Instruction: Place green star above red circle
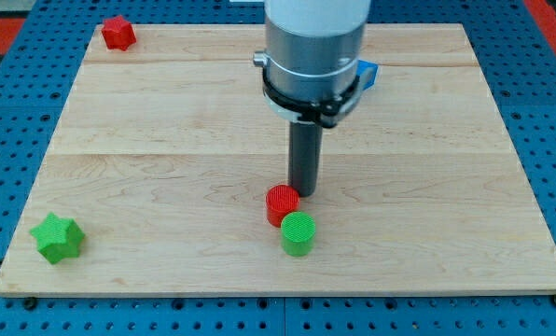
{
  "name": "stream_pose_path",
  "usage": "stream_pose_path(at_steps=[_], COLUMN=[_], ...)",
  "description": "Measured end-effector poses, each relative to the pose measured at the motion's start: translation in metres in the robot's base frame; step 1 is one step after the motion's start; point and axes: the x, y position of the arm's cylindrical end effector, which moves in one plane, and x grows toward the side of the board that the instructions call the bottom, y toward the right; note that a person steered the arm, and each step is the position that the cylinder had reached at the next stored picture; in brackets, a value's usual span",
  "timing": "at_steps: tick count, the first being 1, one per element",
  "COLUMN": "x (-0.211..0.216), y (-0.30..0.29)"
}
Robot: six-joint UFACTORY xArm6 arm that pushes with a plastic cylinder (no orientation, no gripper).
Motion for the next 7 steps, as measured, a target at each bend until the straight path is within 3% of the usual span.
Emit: stream_pose_path(at_steps=[2, 4, 6, 7], x=[-0.014, 0.009, 0.004, 0.025], y=[-0.063, -0.15, -0.264, -0.297])
